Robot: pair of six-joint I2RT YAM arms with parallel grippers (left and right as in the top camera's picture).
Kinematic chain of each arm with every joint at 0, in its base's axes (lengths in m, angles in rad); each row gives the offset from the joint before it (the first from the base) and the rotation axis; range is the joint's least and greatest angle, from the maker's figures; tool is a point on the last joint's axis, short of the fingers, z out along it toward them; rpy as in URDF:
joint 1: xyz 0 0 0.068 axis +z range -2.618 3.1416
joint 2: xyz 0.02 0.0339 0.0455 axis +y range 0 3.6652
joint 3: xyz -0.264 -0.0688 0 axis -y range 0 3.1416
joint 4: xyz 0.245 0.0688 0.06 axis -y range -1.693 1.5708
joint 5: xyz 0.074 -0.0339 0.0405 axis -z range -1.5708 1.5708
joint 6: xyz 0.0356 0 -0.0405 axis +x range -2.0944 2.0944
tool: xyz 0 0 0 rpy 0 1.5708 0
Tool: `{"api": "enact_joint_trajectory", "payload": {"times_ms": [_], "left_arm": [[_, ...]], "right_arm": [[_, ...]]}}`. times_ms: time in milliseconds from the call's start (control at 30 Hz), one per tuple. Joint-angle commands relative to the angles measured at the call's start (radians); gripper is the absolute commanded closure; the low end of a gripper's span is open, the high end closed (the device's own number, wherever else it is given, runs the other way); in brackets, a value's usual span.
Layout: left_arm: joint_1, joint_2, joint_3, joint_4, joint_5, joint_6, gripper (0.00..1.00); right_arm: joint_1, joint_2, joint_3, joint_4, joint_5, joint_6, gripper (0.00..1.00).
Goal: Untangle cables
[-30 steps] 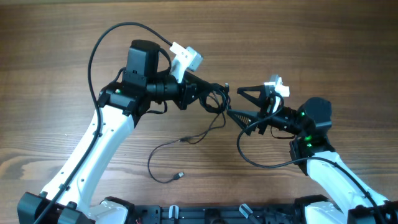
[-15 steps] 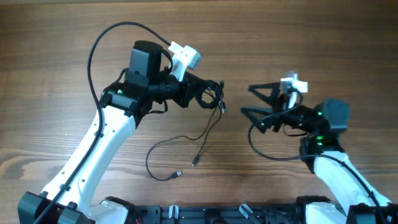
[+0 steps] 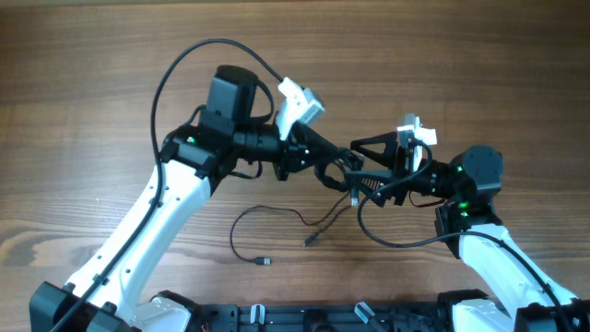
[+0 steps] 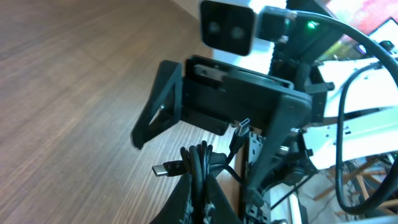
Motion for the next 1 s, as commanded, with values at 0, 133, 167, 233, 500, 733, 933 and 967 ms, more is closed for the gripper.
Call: {"api": "enact_joint_trajectory", "payload": {"times_ms": [0,133,167,233,500,733,933,967], "left_arm": [[-0.024,-0.013,0.006,0.003,0.038,0.023,0.95],[-0.023,-0.013,0.006,0.003,0.021,0.022,0.73],[-0.021,-0.013,0.006,0.003,-0.001,0.019,0.67],[0.004,-0.013,0.007,0.004,-0.056,0.008,0.65],[0.102,-0.013,0.007,0.01,-0.076,-0.118,0.77],[0.033,-0.013,0.006,-0.017,-0.175,-0.117,0.7],[0.033,-0.013,0.006,-0.016,-0.455,-0.381,0.63],[0.033,-0.013,0.006,-0.016,-0.49,-0.444,0.57]], "right_arm": [[0.005,0.0,0.004,-0.001,-0.022,-0.017,0.49],[0.005,0.0,0.004,-0.002,-0.023,-0.013,0.96],[0.005,0.0,0.004,-0.002,-0.022,-0.014,0.96],[-0.002,0.0,0.004,-0.002,-0.022,-0.014,0.96],[-0.007,0.0,0.004,-0.009,-0.014,0.021,0.96],[-0.007,0.0,0.004,-0.014,0.144,0.205,0.96],[-0.006,0.0,0.004,-0.084,0.532,0.705,0.96],[-0.006,0.0,0.004,-0.104,0.575,0.771,0.96]]}}
